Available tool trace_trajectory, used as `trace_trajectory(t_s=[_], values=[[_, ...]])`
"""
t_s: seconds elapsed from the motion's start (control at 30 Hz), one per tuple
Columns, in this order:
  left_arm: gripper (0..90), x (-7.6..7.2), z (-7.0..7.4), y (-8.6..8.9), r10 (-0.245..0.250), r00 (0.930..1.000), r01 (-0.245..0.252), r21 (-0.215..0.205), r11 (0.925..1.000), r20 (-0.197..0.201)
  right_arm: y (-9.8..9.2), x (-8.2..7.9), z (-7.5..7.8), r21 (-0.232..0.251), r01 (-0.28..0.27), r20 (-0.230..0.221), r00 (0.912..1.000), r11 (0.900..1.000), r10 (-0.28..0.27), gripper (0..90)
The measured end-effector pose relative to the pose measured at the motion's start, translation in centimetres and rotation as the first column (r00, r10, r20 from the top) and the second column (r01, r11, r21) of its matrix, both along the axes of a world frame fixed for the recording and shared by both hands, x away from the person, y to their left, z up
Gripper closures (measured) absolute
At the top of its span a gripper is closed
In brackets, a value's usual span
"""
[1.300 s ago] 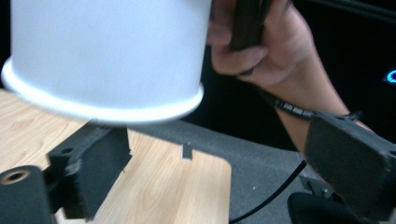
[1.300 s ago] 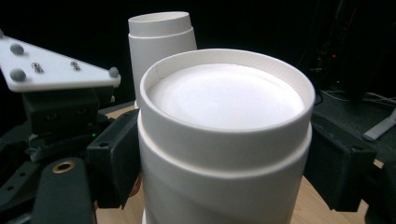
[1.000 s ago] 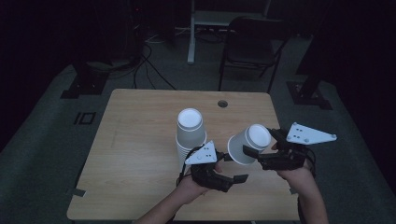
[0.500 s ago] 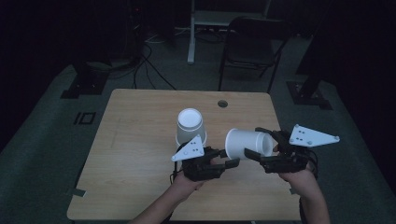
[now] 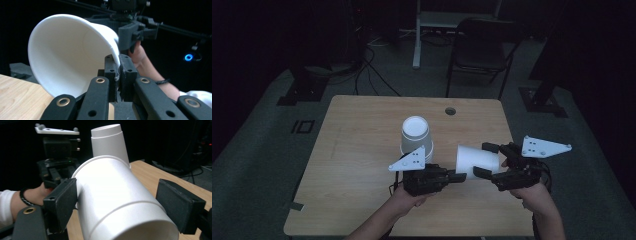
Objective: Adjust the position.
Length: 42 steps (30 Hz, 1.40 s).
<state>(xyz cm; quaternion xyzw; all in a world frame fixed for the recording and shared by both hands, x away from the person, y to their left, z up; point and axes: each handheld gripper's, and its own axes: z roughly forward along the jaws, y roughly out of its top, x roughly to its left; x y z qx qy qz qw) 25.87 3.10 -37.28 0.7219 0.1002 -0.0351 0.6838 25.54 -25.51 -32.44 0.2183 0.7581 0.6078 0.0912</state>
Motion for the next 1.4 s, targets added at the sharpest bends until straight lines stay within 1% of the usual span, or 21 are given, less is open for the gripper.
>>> trace_trajectory(t_s=[0.03,0.07,0.1,0.13,0.17,0.23,0.27,0.33,0.43,0.53,0.7,0.8,0.93,1.0,1.07,1.13,1.17,1.23,1.33,1.37,1.4], values=[[87.2,0.0,0.0,0.0,0.011,0.9999,-0.011,0.009,0.9999,-0.001,-0.1,0.0,0.1,-0.003,0.017,0.004,0.9999,1.000,-0.017,18.4],[87.2,0.1,-0.1,0.0,0.002,0.9999,-0.002,0.008,1.0000,-0.010,-0.3,0.0,0.2,-0.006,0.020,0.006,0.9998,1.000,-0.020,18.4],[87.2,0.1,-0.1,0.1,0.012,0.9999,-0.012,0.012,0.9999,-0.004,-0.4,0.0,0.3,-0.009,0.006,0.005,1.0000,1.000,-0.006,18.4],[87.2,0.1,0.0,0.2,0.019,0.9998,-0.019,0.016,0.9997,-0.007,-0.5,0.0,0.3,-0.017,0.000,0.003,1.0000,1.000,0.000,18.6],[87.2,0.2,0.0,0.2,0.010,0.9999,-0.010,0.013,0.9999,-0.012,-0.5,-0.1,0.2,-0.032,0.000,-0.004,1.0000,0.999,0.000,19.7],[87.1,0.2,0.2,0.4,0.013,0.9996,-0.013,0.010,0.9999,-0.023,-0.4,-0.2,-0.2,-0.070,0.002,-0.012,0.9999,0.998,-0.003,21.4],[87.1,0.2,0.3,0.3,0.021,0.9997,-0.021,0.016,0.9996,-0.010,-0.4,-0.1,-0.5,-0.075,0.002,-0.019,0.9998,0.997,-0.003,21.8],[86.9,0.1,0.4,0.2,0.032,0.9995,-0.031,0.032,0.9990,-0.010,-0.5,0.1,-1.1,-0.064,-0.009,-0.035,0.9994,0.998,0.007,21.9],[86.8,0.2,0.4,0.3,0.029,0.9992,-0.029,0.029,0.9992,-0.026,-0.7,0.1,-1.7,-0.057,-0.012,-0.046,0.9989,0.998,0.010,22.2],[86.5,0.3,0.4,0.4,0.023,0.9992,-0.022,0.027,0.9994,-0.034,-0.7,0.0,-2.0,-0.064,-0.019,-0.049,0.9987,0.998,0.016,22.7],[85.9,0.1,0.8,0.1,0.029,0.9994,-0.028,0.036,0.9990,-0.020,-0.7,-0.2,-2.9,-0.078,-0.040,-0.072,0.9969,0.996,0.034,22.9],[85.6,0.1,0.8,0.1,0.025,0.9993,-0.024,0.040,0.9989,-0.027,-0.5,-0.2,-3.5,-0.072,-0.052,-0.091,0.9948,0.996,0.046,22.7],[85.5,0.3,0.7,0.1,0.018,0.9991,-0.016,0.046,0.9988,-0.039,-0.3,-0.2,-4.0,-0.078,-0.066,-0.107,0.9926,0.995,0.057,21.9],[85.3,0.3,0.9,-0.2,0.022,0.9991,-0.020,0.047,0.9987,-0.035,0.1,-0.1,-4.4,-0.084,-0.076,-0.121,0.9905,0.994,0.065,19.8],[85.0,0.2,1.0,-0.3,0.020,0.9995,-0.018,0.056,0.9983,-0.024,0.4,0.0,-4.7,-0.097,-0.089,-0.126,0.9891,0.991,0.077,19.4],[84.8,0.2,1.1,-0.4,0.019,0.9995,-0.017,0.060,0.9981,-0.027,0.8,0.0,-4.9,-0.107,-0.094,-0.126,0.9888,0.990,0.080,19.2],[84.8,0.2,1.1,-0.4,0.024,0.9995,-0.023,0.062,0.9978,-0.020,0.9,0.0,-5.0,-0.112,-0.099,-0.127,0.9882,0.989,0.085,19.1],[84.7,0.4,1.1,-0.4,0.026,0.9992,-0.024,0.060,0.9979,-0.030,1.2,0.0,-5.1,-0.114,-0.090,-0.126,0.9892,0.989,0.075,18.9],[84.2,0.4,1.1,-0.5,0.033,0.9990,-0.031,0.066,0.9973,-0.030,1.4,0.1,-5.3,-0.118,-0.090,-0.129,0.9888,0.989,0.074,19.0],[84.2,0.3,1.2,-0.7,0.028,0.9995,-0.027,0.081,0.9963,-0.017,1.6,0.2,-5.4,-0.123,-0.090,-0.133,0.9883,0.988,0.074,19.0],[83.4,0.3,1.2,-0.9,0.020,0.9997,-0.018,0.086,0.9961,-0.017,2.1,0.3,-5.7,-0.133,-0.103,-0.141,0.9864,0.986,0.084,19.0]])
